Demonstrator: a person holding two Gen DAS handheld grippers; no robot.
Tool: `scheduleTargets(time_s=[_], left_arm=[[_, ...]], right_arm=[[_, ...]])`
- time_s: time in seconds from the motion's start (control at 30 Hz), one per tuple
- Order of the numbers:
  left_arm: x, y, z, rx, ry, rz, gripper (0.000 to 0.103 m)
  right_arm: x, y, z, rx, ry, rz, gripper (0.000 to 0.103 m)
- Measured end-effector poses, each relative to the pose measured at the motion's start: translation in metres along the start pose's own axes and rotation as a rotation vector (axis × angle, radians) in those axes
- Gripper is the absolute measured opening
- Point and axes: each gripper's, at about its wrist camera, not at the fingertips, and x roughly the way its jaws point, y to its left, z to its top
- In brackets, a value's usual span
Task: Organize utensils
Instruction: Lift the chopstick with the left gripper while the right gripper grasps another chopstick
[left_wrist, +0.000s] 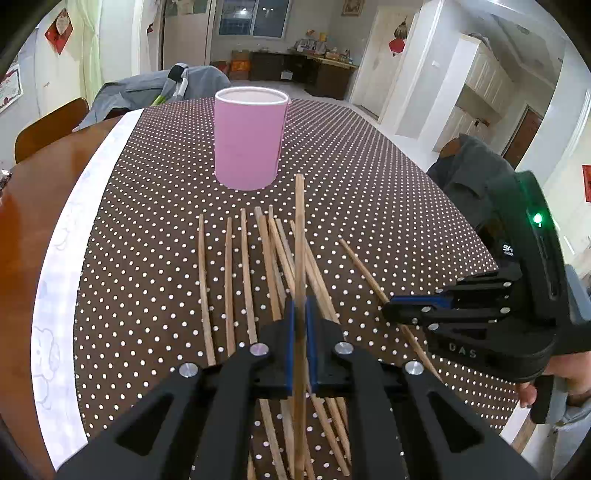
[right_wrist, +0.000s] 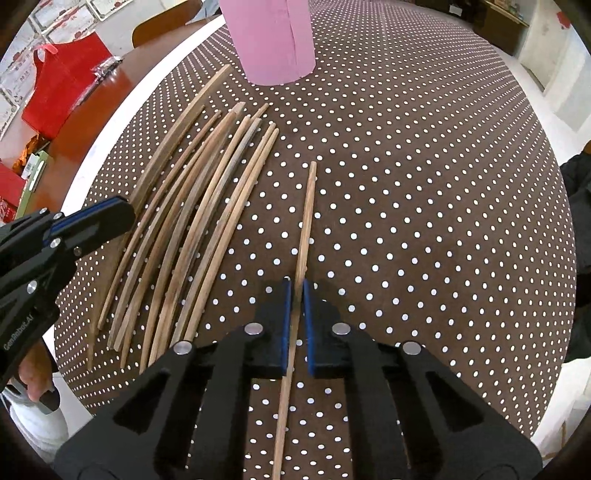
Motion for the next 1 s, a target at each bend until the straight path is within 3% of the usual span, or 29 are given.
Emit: scheduleTargets(time_s=[0.43,0.6,0.77,1.0], left_arm=[[-0.011,0.001,0.011,-0.014,-0.114,-0.032,0.006],[-0.018,0.000,0.021,-0.016,-0.195,-0.055,0.006],[-0.028,-0.001,0.033,-0.019,-0.332,-0.076,0.006],[-0.033,0.001,0.061,-0.032,-0.477,-0.074,0.006]], right_arm=[[-0.024,-0.018,-0.002,0.028,-0.139,0.103,0.006],[-0.046,-0.033,0.007,0.046,-0.224,0.164,0.006],[-0.069,-0.042,0.016,0.066,-0.337,0.218,0.006],[-0.095,-0.056,0.035,0.079,-0.492,0.230,0.006]])
